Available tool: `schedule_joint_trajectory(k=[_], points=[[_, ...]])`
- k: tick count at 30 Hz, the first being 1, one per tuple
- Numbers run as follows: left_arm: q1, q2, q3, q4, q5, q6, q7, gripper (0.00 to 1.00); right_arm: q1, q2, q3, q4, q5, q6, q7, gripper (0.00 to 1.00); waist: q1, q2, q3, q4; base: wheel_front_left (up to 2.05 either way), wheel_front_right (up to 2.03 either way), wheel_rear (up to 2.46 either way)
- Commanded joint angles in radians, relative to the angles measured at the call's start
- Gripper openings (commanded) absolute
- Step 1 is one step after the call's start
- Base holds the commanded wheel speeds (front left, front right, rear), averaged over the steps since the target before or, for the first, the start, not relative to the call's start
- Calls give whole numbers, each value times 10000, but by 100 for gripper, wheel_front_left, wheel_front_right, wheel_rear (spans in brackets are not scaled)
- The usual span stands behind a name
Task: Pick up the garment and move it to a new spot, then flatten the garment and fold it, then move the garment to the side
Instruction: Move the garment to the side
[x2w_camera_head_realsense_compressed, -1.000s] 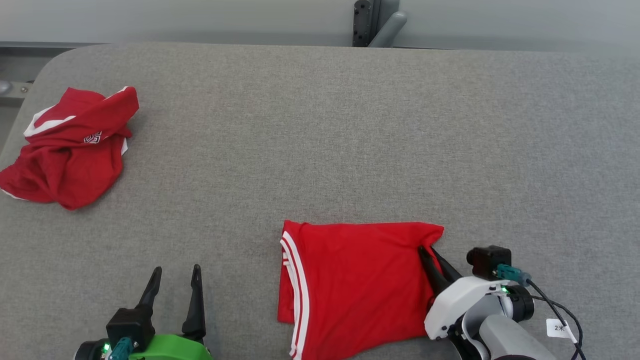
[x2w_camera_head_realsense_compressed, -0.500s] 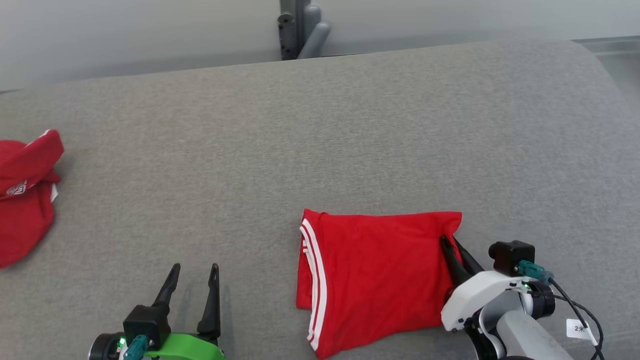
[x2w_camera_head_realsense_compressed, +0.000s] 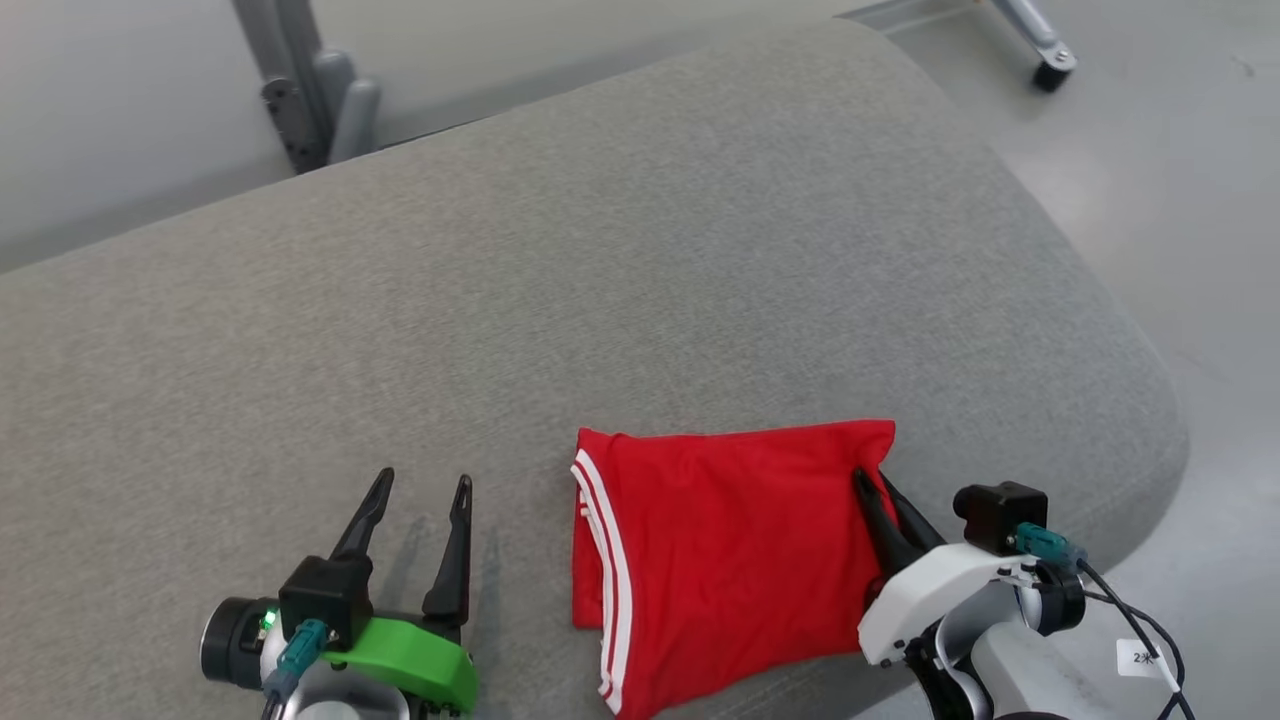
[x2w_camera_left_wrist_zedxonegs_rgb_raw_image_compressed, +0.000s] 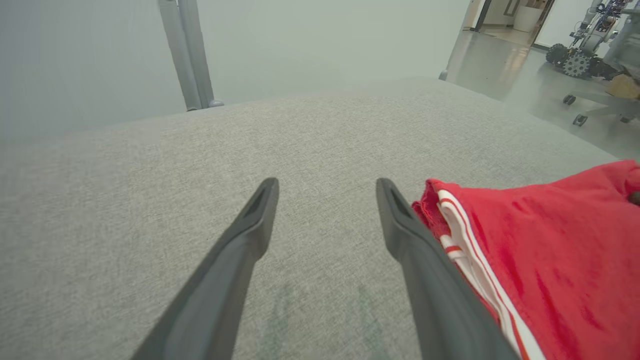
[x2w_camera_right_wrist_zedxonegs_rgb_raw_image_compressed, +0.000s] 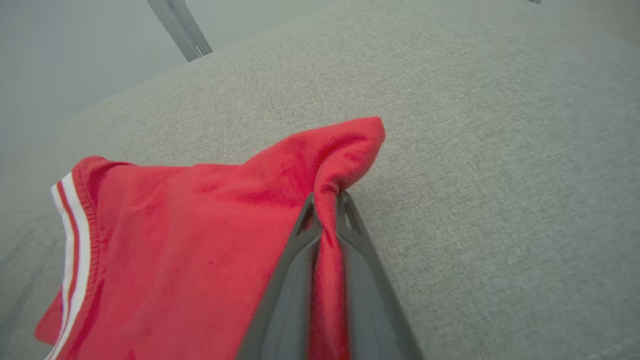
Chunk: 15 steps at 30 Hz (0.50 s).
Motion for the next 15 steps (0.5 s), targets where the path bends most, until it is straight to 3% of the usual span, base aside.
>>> schedule_joint_trajectory(k=[1,8,15], points=[[-233,46,-14,0,175,-50,6,100,-13,12,-13,-196,94,-18,-20,0,0,2,721,-872,0,0,0],[-747,345,-114,-123,543,-129,7,100,-573,31,-36,-707,312,-18,-22,0,0,2,1786,-308,0,0,0],[-1600,897,-77,-667,832,-142,7,100,-2686,25,-830,-691,-149,-18,-22,0,0,2,3577,1041,0,0,0]])
